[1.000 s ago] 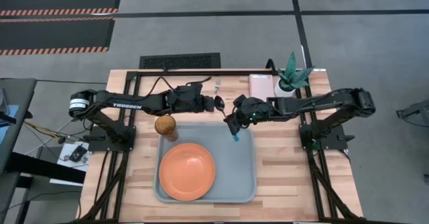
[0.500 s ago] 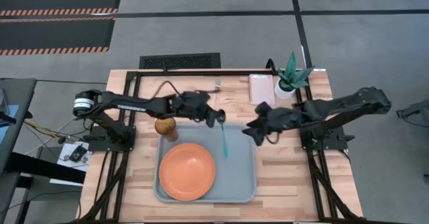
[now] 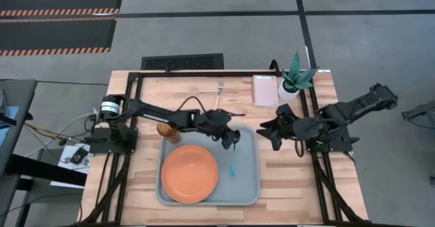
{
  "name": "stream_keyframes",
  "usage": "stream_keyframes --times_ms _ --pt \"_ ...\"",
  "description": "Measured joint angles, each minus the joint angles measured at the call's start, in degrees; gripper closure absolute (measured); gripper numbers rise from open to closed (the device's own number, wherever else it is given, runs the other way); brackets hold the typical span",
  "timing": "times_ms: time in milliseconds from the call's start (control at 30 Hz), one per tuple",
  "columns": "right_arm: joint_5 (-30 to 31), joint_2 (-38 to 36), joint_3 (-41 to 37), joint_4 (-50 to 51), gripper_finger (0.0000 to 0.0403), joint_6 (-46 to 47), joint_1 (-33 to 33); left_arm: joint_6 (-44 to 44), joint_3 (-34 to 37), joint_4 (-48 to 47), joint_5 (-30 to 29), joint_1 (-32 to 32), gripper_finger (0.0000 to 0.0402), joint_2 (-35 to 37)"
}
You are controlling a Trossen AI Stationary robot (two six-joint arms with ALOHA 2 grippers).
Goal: Pick and place plate/cup/fork/spoon on tray
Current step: Put the blue spoon on the gray tray to the right of the orange plate
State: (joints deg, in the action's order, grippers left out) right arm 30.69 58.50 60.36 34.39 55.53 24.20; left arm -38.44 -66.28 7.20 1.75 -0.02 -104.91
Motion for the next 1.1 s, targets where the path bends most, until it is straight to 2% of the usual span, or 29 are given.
stream_keyframes --times_ms 400,1100 --pt "1.4 1.5 0.0 -0.5 0.0189 1.6 2.1 -5.9 2.7 1.0 -2.0 -3.5 0.0401 -4.6" --pt "1.4 1.5 0.0 -0.5 0.0189 2.1 2.1 -14.6 2.8 -1.3 1.1 -4.5 0.0401 -7.8"
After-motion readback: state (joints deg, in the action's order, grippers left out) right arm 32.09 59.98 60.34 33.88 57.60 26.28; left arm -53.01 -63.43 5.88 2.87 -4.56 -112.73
